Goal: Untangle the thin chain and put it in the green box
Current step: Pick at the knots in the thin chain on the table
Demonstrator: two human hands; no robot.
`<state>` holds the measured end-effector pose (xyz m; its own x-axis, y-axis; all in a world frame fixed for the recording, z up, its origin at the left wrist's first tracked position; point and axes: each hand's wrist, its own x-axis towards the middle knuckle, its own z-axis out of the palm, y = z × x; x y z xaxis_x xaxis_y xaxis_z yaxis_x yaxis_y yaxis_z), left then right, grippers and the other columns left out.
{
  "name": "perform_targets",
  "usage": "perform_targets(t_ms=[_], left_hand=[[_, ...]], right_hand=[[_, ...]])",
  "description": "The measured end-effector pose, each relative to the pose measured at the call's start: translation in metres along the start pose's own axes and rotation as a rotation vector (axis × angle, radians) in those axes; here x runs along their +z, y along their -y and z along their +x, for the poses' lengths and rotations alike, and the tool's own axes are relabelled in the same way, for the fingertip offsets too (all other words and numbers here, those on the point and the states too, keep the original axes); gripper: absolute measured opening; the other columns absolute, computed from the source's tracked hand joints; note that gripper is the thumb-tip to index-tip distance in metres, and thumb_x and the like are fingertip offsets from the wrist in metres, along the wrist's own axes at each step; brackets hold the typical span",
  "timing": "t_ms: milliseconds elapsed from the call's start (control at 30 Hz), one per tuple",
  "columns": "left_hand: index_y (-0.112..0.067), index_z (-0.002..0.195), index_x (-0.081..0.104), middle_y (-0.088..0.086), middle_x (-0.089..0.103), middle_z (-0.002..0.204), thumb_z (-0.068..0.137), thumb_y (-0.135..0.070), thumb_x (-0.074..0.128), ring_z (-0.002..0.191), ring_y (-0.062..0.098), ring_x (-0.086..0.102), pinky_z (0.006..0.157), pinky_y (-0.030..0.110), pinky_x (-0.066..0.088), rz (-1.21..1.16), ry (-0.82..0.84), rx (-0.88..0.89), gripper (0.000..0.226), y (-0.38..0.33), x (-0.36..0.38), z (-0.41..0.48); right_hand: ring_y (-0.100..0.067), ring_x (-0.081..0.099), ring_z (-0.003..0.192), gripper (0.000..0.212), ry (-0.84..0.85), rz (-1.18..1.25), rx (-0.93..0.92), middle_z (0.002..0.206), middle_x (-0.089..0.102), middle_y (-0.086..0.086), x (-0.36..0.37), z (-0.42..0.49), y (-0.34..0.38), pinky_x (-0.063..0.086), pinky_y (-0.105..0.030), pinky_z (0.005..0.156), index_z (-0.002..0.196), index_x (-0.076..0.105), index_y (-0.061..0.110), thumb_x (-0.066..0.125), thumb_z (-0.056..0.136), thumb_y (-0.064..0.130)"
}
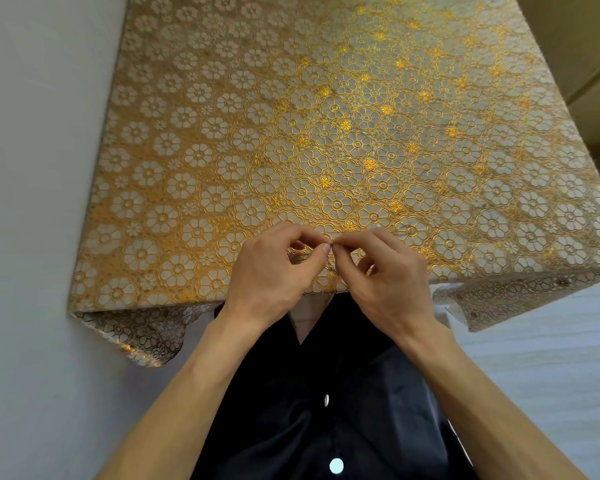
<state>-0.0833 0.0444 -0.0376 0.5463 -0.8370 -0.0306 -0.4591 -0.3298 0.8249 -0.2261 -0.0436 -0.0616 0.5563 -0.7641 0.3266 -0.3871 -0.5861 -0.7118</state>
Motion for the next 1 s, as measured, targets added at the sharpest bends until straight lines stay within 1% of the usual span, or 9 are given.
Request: perform_targets(t_ms=[200,267,367,467,567,667,733,833,1000], left_hand=[[-0.03,0.086,0.073,-0.017,0.068,0.087,0.084,-0.041,0.067,0.086,0.004,0.065,0.076,0.038,0.057,0.05,0.033,0.062,0.012,0.002,-0.001,0.002],[-0.031,0.084,0.071,-0.016,0.068,0.086,0.082,-0.043,0.065,0.085,0.004,0.063,0.077,0.037,0.054,0.083,0.082,0.075,0.013,0.004,-0.003,0.005],[-0.032,0.083,0.069,-0.017,0.065,0.082,0.082,-0.046,0.062,0.086,0.005,0.059,0.077,0.032,0.05,0.155,0.164,0.095,0.016,0.008,-0.007,0.009],[-0.032,0.083,0.068,-0.018,0.065,0.081,0.082,-0.047,0.06,0.086,0.004,0.056,0.075,0.024,0.044,0.197,0.193,0.109,0.016,0.009,-0.008,0.011],[-0.032,0.083,0.068,-0.019,0.064,0.08,0.086,-0.042,0.067,0.087,0.003,0.055,0.074,0.02,0.041,0.196,0.199,0.102,0.011,0.008,-0.008,0.012],[-0.03,0.083,0.07,-0.019,0.064,0.079,0.087,-0.035,0.071,0.087,0.002,0.056,0.073,0.016,0.04,0.165,0.205,0.086,0.007,0.008,-0.009,0.013],[-0.029,0.083,0.07,-0.02,0.064,0.079,0.087,-0.035,0.071,0.087,0.001,0.056,0.072,0.013,0.038,0.153,0.21,0.089,0.007,0.008,-0.008,0.013],[-0.03,0.087,0.071,-0.02,0.065,0.081,0.084,-0.039,0.067,0.088,0.001,0.057,0.075,0.016,0.04,0.147,0.2,0.092,0.01,0.009,-0.008,0.011],[-0.037,0.099,0.072,-0.022,0.068,0.095,0.08,-0.047,0.071,0.097,0.002,0.059,0.087,0.024,0.044,0.127,0.221,0.14,0.022,0.01,-0.008,0.009]], right_hand=[[-0.006,0.062,0.063,0.003,0.06,0.074,0.116,0.086,0.07,0.016,-0.003,0.002,0.006,0.051,-0.024,0.059,0.087,0.075,0.025,0.074,0.086,0.024],[-0.005,0.063,0.064,0.005,0.118,0.101,0.164,0.081,0.07,0.016,-0.005,0.005,0.006,0.05,-0.018,0.06,0.084,0.074,0.026,0.075,0.084,0.021],[-0.006,0.061,0.062,0.006,0.237,0.132,0.24,0.072,0.068,0.015,-0.011,0.01,0.005,0.047,-0.017,0.059,0.079,0.073,0.027,0.074,0.082,0.021],[-0.006,0.06,0.06,0.006,0.305,0.134,0.28,0.069,0.067,0.015,-0.016,0.013,0.005,0.046,-0.018,0.06,0.076,0.073,0.027,0.073,0.081,0.024],[-0.006,0.061,0.059,0.007,0.35,0.189,0.351,0.068,0.068,0.014,-0.019,0.017,0.006,0.046,-0.018,0.06,0.075,0.074,0.025,0.072,0.082,0.023],[-0.008,0.061,0.06,0.007,0.386,0.27,0.439,0.067,0.07,0.009,-0.02,0.021,0.005,0.049,-0.023,0.062,0.076,0.075,0.022,0.073,0.082,0.02],[-0.008,0.061,0.062,0.007,0.415,0.303,0.474,0.069,0.071,0.006,-0.02,0.023,0.003,0.052,-0.032,0.067,0.077,0.076,0.021,0.073,0.083,0.019],[-0.01,0.06,0.062,0.006,0.446,0.356,0.535,0.07,0.071,0.002,-0.019,0.024,0.0,0.053,-0.039,0.072,0.078,0.076,0.02,0.073,0.083,0.021],[-0.009,0.056,0.06,0.016,0.463,0.365,0.543,0.068,0.068,0.005,-0.018,0.024,0.0,0.047,-0.035,0.07,0.081,0.075,0.029,0.067,0.072,0.04]])
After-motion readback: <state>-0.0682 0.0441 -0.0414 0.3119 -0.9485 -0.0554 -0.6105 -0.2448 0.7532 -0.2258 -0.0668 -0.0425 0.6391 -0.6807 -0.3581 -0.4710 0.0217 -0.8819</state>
